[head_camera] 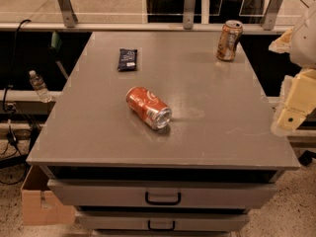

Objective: Pick orange can

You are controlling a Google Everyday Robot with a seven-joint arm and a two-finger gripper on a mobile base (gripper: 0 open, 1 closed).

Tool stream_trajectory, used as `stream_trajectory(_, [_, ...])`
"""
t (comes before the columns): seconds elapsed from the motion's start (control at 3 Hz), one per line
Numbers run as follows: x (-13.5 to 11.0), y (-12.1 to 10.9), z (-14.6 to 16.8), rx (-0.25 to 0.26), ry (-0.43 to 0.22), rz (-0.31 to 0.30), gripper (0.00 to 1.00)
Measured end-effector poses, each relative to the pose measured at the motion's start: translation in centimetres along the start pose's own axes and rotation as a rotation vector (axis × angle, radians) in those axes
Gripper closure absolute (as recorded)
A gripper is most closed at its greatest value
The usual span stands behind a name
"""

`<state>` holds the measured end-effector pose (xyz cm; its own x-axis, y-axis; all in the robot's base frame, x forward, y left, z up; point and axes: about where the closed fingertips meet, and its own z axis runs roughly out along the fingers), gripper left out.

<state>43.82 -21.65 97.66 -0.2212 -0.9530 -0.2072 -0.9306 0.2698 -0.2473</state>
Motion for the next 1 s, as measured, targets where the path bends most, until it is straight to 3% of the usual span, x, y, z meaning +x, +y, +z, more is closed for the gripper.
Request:
stream_trajectory(0.67, [-0.7, -0.2, 0.1, -0.012, -0.035, 0.005, 0.0])
stream_trajectory(1.0, [-6.2, 0.0, 1.4, -0.042, -0.086, -0.039, 0.0])
